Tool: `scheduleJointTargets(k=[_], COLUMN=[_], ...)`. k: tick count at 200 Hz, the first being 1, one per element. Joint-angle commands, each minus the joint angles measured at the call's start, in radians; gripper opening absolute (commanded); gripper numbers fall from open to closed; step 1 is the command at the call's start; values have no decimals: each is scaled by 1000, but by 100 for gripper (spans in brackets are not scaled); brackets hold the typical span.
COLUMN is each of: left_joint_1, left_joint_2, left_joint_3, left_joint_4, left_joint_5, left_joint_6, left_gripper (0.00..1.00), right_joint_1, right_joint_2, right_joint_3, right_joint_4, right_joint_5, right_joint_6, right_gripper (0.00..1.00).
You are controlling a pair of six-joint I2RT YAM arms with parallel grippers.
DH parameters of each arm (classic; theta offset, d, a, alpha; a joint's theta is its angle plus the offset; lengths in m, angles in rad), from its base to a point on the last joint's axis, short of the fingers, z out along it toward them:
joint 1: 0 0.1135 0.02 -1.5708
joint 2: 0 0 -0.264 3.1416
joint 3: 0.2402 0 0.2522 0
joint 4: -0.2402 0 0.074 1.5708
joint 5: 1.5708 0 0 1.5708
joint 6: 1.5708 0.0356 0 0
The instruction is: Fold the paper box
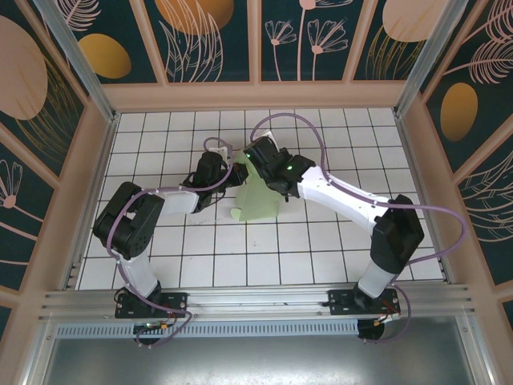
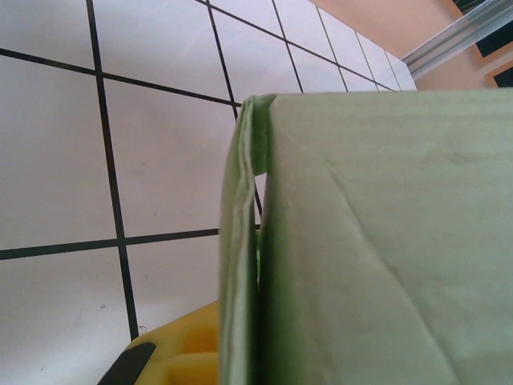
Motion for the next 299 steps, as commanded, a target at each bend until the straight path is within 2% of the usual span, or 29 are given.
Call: scheduleJointTargets(k=[1,29,48,87,122,142,170,175,196,218,230,240,279,299], left_joint_1=[-6,-6,-5,-6,-5,-4,-5,-6,-5,-6,-6,-5,-5,-5], left_joint_2=[7,6,6,6,5,4,6,6,6,6,7,8,11,11], left_joint_3=[35,36,36,38,38,38,39,39,41,45,44,46,47,46], left_joint_4=[45,45,45,44,45,42,39,39,39,38,38,38,35,36], left_joint_5=[49,50,50,52,53,52,53,53,53,55,55,56,55,53], left_joint_6=[-9,-13,-13,-16,-17,-16,-15,-16,-16,-17,-18,-17,-19,-22], left_gripper=[0,0,0,0,0,0,0,0,0,0,0,0,0,0], right_joint_1=[22,33,40,47,53,62,66,68,67,66,64,64,64,64], right_joint_2=[40,63,82,108,138,152,157,157,155,151,149,149,155,163], right_joint_3=[38,40,47,52,58,61,64,64,58,50,45,43,40,29], right_joint_4=[-37,-44,-52,-67,-83,-83,-76,-75,-72,-72,-73,-74,-79,-76], right_joint_5=[84,118,146,195,264,310,318,317,314,306,302,302,331,345], right_joint_6=[3,6,8,2,-15,-19,-17,-16,-10,0,3,3,0,-2], right_gripper=[10,10,18,19,13,0,0,2,24,30,31,28,0,0])
